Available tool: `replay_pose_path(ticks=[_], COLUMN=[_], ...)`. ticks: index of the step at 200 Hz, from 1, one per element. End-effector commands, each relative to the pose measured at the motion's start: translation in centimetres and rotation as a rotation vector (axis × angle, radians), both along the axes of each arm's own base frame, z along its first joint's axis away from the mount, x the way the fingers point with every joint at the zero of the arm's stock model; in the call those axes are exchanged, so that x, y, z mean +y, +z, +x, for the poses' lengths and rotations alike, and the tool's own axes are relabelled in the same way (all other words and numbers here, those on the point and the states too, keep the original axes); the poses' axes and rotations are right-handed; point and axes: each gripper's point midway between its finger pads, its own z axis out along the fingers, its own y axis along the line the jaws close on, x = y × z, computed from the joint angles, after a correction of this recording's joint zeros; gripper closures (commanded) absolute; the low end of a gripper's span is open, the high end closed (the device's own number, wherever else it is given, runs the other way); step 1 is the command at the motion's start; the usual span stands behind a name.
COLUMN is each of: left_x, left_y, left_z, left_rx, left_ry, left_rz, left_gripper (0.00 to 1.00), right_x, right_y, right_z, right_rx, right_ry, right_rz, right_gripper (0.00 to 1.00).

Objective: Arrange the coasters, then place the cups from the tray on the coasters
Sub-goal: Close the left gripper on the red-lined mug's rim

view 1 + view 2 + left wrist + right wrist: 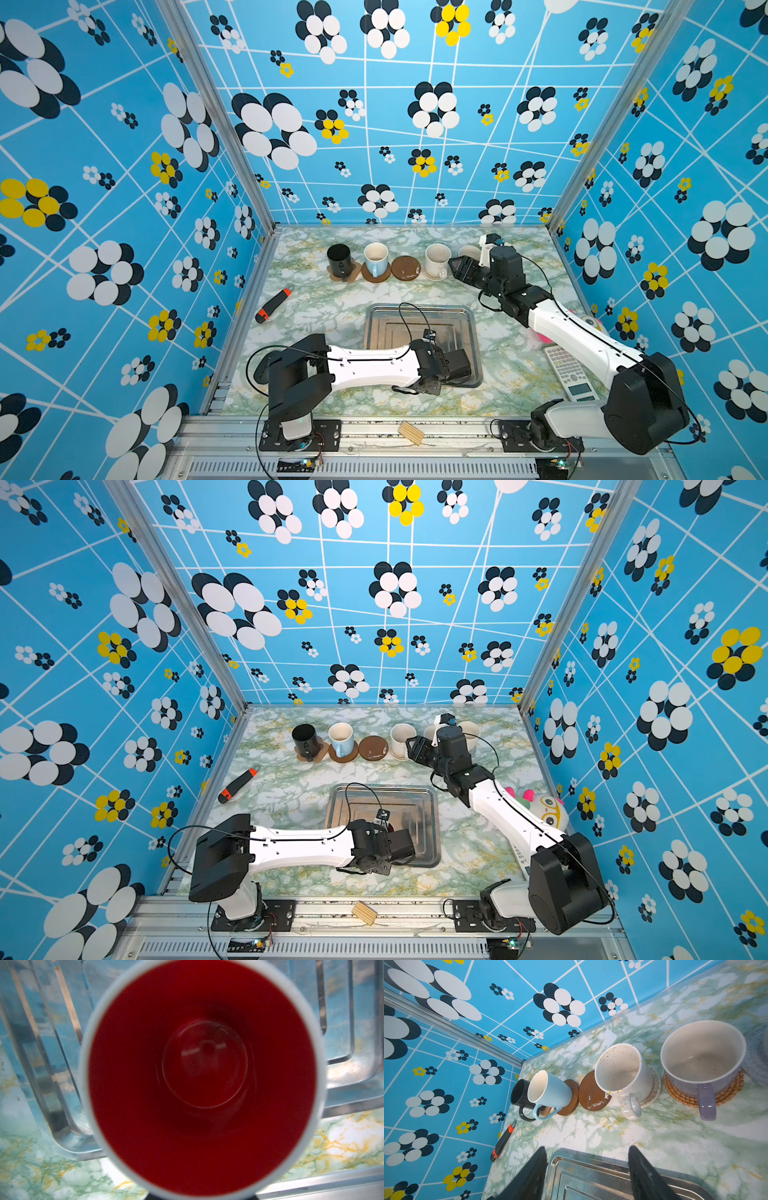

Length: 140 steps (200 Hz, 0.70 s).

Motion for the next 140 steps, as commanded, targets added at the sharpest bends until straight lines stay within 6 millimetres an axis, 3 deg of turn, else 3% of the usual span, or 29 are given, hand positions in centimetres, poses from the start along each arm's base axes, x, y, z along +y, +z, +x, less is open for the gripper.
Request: replay_pose_path(ticks=[1,94,140], left_x=[-0.10,0.05,0.20], left_y=[-0.75,-1.18,-1.02], left_z=[0.25,0.12,0.22], left_rx=[0.006,0.017,0.013], left_ry=[-0.004,0.006,0.012], left_rz=[0.011,0.011,0.017], left_gripper=[0.72,0.83,1.00], right_x=[-0.37,-0.43,-0.56], right_y=[0.15,0.09,0.19], right_z=[-0.05,-0.12,-0.16], right_rx=[-0.015,-0.014,-0.016], right_ry=[0.002,0.001,-0.002], right_rz=[-0.005,-0.009,-0.011], right_gripper=[0.36,0.36,0.36])
